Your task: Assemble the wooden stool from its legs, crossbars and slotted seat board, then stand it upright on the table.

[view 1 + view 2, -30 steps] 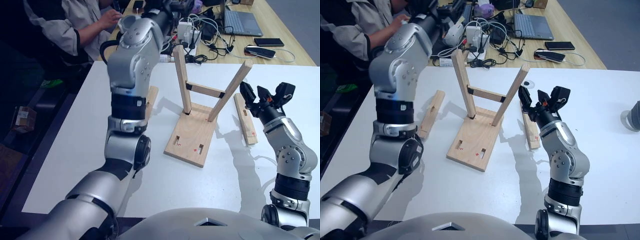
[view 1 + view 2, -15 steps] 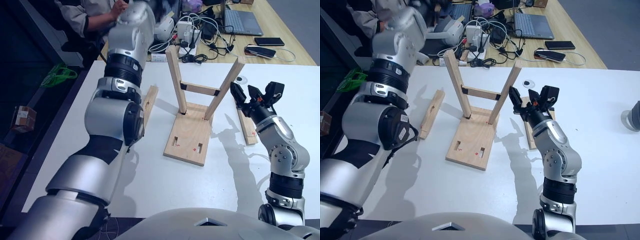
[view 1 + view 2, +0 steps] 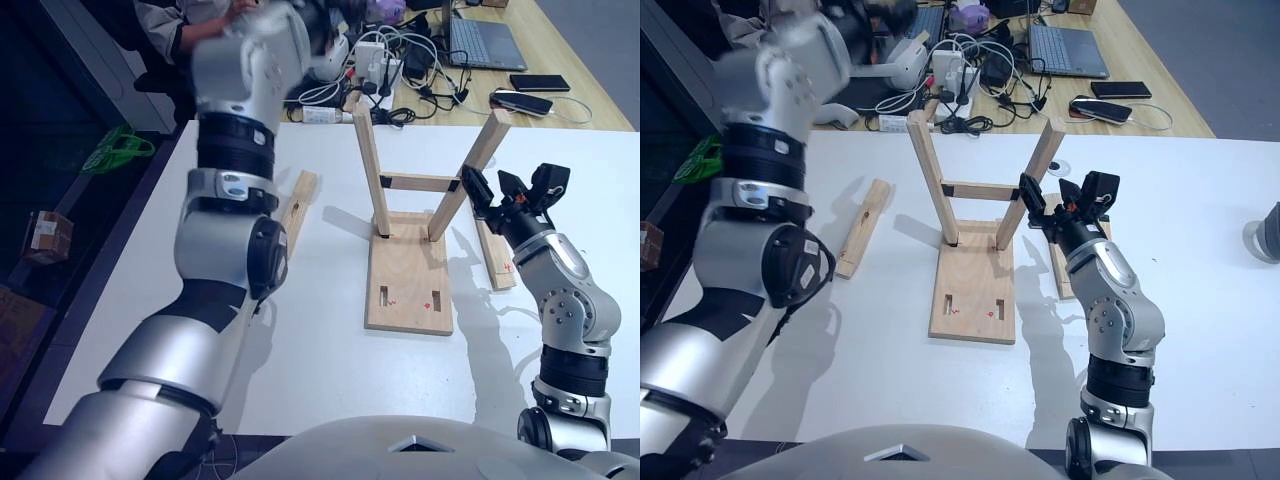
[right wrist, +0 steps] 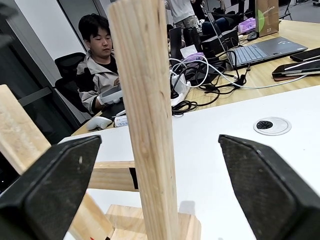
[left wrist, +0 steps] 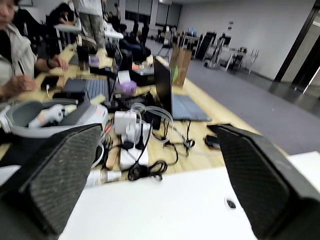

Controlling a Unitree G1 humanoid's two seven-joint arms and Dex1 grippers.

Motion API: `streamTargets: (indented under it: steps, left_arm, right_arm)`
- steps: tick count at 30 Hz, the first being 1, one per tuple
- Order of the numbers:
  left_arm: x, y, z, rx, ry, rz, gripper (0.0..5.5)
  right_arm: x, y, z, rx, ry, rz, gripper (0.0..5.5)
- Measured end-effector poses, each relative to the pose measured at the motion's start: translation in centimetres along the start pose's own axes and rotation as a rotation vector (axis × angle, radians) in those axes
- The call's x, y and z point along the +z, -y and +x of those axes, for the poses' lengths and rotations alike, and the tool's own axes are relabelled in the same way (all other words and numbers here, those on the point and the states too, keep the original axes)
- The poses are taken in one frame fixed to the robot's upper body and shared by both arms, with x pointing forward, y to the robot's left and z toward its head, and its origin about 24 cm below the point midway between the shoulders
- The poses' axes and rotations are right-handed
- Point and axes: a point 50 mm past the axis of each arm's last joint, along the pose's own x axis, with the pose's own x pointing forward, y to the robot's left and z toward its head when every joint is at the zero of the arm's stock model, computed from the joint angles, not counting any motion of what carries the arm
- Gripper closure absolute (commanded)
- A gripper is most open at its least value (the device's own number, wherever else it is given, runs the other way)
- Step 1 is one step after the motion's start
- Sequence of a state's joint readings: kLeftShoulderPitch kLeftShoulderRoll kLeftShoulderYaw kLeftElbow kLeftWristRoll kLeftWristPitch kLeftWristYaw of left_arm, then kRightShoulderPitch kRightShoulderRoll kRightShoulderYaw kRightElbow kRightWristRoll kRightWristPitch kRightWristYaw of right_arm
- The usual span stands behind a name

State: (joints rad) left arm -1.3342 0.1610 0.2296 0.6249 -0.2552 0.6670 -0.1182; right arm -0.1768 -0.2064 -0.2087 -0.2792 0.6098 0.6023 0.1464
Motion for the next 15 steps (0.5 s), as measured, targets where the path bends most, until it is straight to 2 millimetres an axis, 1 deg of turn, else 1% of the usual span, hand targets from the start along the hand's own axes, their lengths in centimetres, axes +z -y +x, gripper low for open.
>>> streamTargets:
  steps: [1,2,3,4,5,6,7,8,10,13,15]
  left_arm:
    - [1.3,0.6,-0.3,-0.029,0.05,-0.018,1.27]
    - [1.9,1.2,-0.5,-0.062,0.075,-0.042,1.27]
    - [2.1,1.9,-0.6,-0.098,0.084,-0.056,1.27]
    - [1.8,2.6,-0.6,-0.129,0.067,-0.066,1.27]
    - [0.3,3.3,-0.4,-0.169,0.002,-0.087,1.27]
    - [-1.8,3.7,-0.2,-0.181,-0.097,-0.09,1.27]
    - [-5.3,3.9,-0.2,-0.199,-0.256,-0.111,1.27]
    - [-8.1,3.9,-0.5,-0.208,-0.373,-0.135,1.27]
    - [-8.8,4.1,-0.8,-0.232,-0.406,-0.173,1.27]
    - [-8.6,4.2,-1.0,-0.253,-0.404,-0.255,1.27]
    - [-8.4,3.9,-1.0,-0.23,-0.385,-0.299,1.27]
  right_arm:
    - [0.0,0.0,0.0,0.0,0.001,0.0,1.18]
    - [0.0,0.0,0.0,-0.001,0.001,0.0,1.18]
    - [0.0,0.0,0.0,-0.002,0.001,0.0,1.18]
    - [0.0,0.0,0.0,-0.002,0.001,0.0,1.18]
    - [0.0,0.0,0.0,-0.001,0.001,0.001,1.18]
    - [0.0,0.0,0.0,-0.002,0.002,0.001,1.18]
    - [0.0,0.0,0.0,-0.002,0.002,0.001,1.18]
    - [0.0,0.0,0.0,-0.002,0.002,0.001,1.18]
    - [0.0,0.0,0.0,-0.002,0.002,0.001,1.18]
    - [0.0,0.0,0.0,-0.002,0.002,0.001,1.18]
    - [0.0,0.0,0.0,-0.002,0.002,0.001,1.18]
